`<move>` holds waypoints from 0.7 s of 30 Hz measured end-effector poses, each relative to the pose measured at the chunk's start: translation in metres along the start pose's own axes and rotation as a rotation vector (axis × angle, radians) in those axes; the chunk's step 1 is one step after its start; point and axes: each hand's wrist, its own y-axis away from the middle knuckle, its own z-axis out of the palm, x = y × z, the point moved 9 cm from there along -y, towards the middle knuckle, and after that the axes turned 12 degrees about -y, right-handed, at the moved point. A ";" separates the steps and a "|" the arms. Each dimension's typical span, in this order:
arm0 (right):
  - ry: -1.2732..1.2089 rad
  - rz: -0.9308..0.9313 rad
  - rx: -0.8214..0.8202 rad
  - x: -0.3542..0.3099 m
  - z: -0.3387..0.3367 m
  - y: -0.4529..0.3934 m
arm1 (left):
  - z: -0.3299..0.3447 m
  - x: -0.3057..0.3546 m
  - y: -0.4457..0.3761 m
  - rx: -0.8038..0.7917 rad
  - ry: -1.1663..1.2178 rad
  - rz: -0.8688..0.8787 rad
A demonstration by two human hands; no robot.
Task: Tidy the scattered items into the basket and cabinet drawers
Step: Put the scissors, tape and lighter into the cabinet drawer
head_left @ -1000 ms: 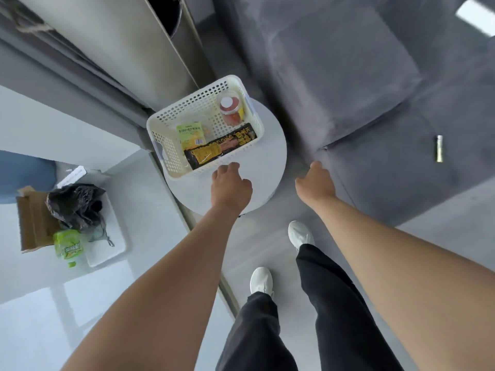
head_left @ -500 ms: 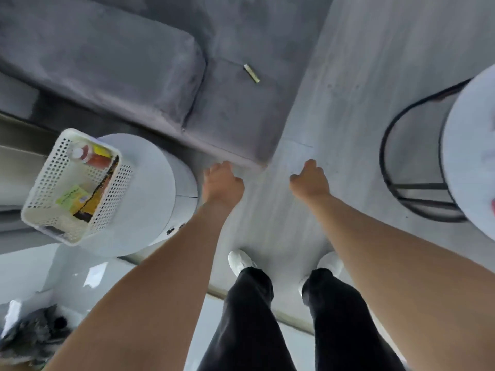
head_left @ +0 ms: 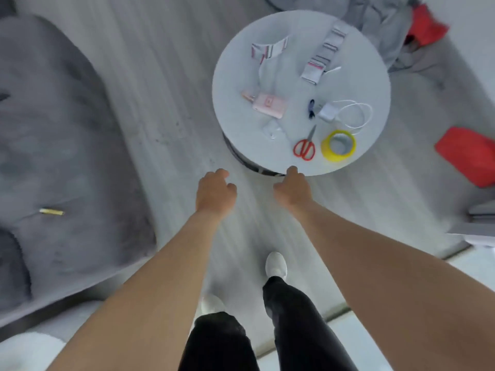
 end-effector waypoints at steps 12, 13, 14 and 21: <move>-0.217 0.253 0.147 0.098 -0.069 -0.102 | 0.063 0.157 -0.128 -0.105 -0.193 0.258; -0.235 0.267 0.160 0.100 -0.067 -0.112 | 0.065 0.160 -0.140 -0.100 -0.205 0.262; -0.258 0.283 0.171 0.102 -0.064 -0.121 | 0.067 0.161 -0.151 -0.092 -0.221 0.265; -0.306 0.276 0.266 0.098 -0.032 -0.198 | 0.109 0.158 -0.239 -0.059 -0.250 0.222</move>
